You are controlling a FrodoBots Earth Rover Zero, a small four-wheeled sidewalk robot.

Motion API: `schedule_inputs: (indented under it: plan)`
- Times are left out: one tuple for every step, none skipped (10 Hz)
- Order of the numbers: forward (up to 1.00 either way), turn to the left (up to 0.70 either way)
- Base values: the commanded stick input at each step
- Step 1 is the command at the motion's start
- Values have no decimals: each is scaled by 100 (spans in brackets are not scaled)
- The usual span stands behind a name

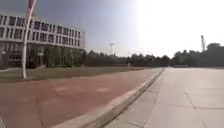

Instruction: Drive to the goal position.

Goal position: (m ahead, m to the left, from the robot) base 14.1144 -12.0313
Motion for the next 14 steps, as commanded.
schedule_inputs:
  plan:
    - [70,-35]
    - [70,-35]
    - [70,-35]
    - [70,-35]
    - [70,-35]
    - [70,-35]
    - [70,-35]
    - [70,-35]
    - [70,-35]
    - [70,-35]
    - [70,-35]
    - [70,-29]
    - [70,0]
    - [70,0]
